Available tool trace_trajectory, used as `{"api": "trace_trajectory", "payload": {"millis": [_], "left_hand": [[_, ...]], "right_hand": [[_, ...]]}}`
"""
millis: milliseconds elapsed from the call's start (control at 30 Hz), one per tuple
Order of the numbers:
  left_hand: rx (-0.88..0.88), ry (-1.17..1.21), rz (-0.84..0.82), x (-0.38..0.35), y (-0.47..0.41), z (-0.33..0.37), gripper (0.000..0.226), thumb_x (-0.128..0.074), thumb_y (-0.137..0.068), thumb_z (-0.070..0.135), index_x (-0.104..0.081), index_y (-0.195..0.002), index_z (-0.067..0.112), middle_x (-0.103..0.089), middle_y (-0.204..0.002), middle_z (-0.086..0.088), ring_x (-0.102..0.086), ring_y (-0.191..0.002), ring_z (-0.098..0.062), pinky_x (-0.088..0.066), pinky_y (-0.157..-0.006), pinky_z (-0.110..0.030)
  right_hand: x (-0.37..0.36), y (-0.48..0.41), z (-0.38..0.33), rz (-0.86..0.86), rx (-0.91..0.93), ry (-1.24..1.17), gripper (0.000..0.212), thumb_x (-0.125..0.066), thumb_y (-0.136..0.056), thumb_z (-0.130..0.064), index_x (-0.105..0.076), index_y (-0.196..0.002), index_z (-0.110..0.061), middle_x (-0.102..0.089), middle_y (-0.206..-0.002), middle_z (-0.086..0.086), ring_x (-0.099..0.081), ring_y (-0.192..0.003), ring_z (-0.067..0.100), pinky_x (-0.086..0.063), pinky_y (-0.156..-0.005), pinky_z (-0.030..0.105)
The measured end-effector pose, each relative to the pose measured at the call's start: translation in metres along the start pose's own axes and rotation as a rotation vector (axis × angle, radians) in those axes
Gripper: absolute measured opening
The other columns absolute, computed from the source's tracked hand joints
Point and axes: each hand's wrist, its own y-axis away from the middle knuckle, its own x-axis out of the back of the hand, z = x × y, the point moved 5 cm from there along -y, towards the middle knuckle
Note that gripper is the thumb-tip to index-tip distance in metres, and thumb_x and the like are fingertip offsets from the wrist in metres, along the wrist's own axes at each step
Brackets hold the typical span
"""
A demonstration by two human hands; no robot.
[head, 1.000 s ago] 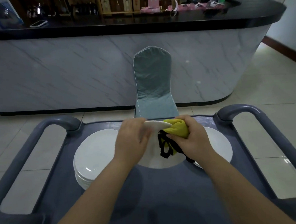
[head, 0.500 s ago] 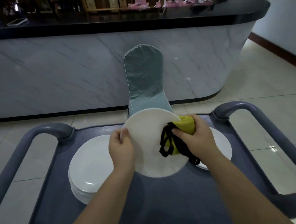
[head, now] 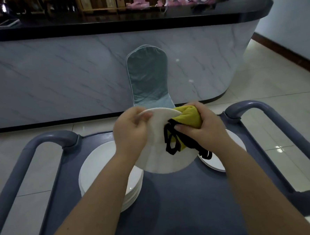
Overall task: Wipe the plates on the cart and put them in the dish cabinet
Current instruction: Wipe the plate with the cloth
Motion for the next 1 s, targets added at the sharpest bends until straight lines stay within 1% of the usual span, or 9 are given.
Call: {"api": "trace_trajectory", "payload": {"millis": [100,167,267,400,533,600,800,867,1000], "left_hand": [[0.603,0.250,0.146,0.004,0.038,-0.056,0.023,-0.058,-0.095,0.030,-0.063,-0.079,0.014,-0.059,-0.071,0.005,-0.051,-0.071,-0.016,-0.042,-0.059,-0.019],[0.696,0.272,0.126,-0.002,0.067,-0.075,0.026,-0.053,-0.099,0.030,-0.061,-0.085,0.010,-0.058,-0.074,0.005,-0.051,-0.075,-0.016,-0.042,-0.063,-0.026],[0.326,0.164,-0.029,0.005,0.067,-0.058,0.017,-0.050,-0.100,0.034,-0.058,-0.090,0.023,-0.060,-0.079,0.015,-0.052,-0.075,-0.001,-0.040,-0.068,-0.019],[-0.380,-0.220,-0.252,0.008,0.037,0.007,0.023,-0.053,-0.093,0.039,-0.064,-0.089,0.019,-0.060,-0.081,0.010,-0.047,-0.078,-0.010,-0.026,-0.060,-0.020],[-0.455,-0.210,-0.168,0.021,0.017,0.030,0.017,-0.062,-0.088,0.033,-0.067,-0.081,0.018,-0.064,-0.076,0.005,-0.056,-0.074,-0.018,-0.043,-0.059,-0.033],[-0.313,-0.090,-0.113,0.031,0.011,0.020,0.013,-0.064,-0.088,0.032,-0.067,-0.079,0.022,-0.063,-0.074,0.009,-0.058,-0.073,-0.016,-0.046,-0.061,-0.034],[0.632,0.383,0.127,0.026,0.057,-0.066,0.028,-0.055,-0.097,0.034,-0.055,-0.074,0.020,-0.053,-0.066,0.009,-0.045,-0.059,-0.001,-0.038,-0.064,-0.026],[0.530,0.328,0.010,0.019,0.068,-0.072,0.025,-0.052,-0.099,0.037,-0.055,-0.081,0.019,-0.054,-0.070,0.011,-0.047,-0.061,0.002,-0.037,-0.067,-0.027],[-0.284,-0.111,-0.110,0.024,0.050,-0.027,0.029,-0.054,-0.094,0.040,-0.064,-0.103,0.013,-0.063,-0.093,0.003,-0.048,-0.089,-0.013,-0.036,-0.078,-0.023]], "right_hand": [[-0.015,0.026,0.034,0.134,-0.179,-0.165,0.036,-0.082,-0.077,-0.025,-0.059,-0.103,-0.034,-0.068,-0.095,-0.014,-0.064,-0.089,0.000,-0.052,-0.076,0.022],[-0.023,0.040,0.042,0.166,-0.162,-0.134,0.035,-0.081,-0.077,-0.021,-0.059,-0.100,-0.034,-0.068,-0.092,-0.018,-0.063,-0.087,-0.003,-0.049,-0.074,0.017],[-0.024,0.048,0.029,0.139,-0.041,-0.059,0.039,-0.082,-0.077,-0.017,-0.057,-0.098,-0.038,-0.066,-0.089,-0.026,-0.062,-0.086,-0.005,-0.046,-0.071,0.009],[-0.027,0.043,-0.015,-0.003,0.214,0.126,0.034,-0.082,-0.077,-0.028,-0.059,-0.101,-0.033,-0.065,-0.090,-0.014,-0.061,-0.086,0.001,-0.047,-0.071,0.011],[-0.026,0.036,-0.040,0.007,0.255,0.066,0.037,-0.079,-0.076,-0.035,-0.056,-0.105,-0.037,-0.065,-0.093,-0.013,-0.063,-0.088,0.009,-0.052,-0.075,0.023],[-0.024,0.035,-0.037,0.029,0.191,0.027,0.038,-0.080,-0.077,-0.034,-0.059,-0.108,-0.030,-0.066,-0.096,-0.015,-0.064,-0.092,0.011,-0.054,-0.077,0.028],[-0.036,0.066,0.021,0.316,-0.082,-0.223,0.035,-0.081,-0.072,-0.030,-0.060,-0.100,-0.031,-0.068,-0.093,-0.019,-0.065,-0.089,0.007,-0.056,-0.082,0.035],[-0.037,0.070,0.025,0.330,-0.062,-0.190,0.034,-0.082,-0.073,-0.025,-0.060,-0.098,-0.033,-0.067,-0.092,-0.022,-0.065,-0.088,0.004,-0.056,-0.082,0.033],[-0.037,0.056,-0.003,0.113,0.128,-0.004,0.036,-0.082,-0.076,-0.019,-0.059,-0.099,-0.034,-0.068,-0.091,-0.015,-0.064,-0.085,0.003,-0.050,-0.073,0.015]]}}
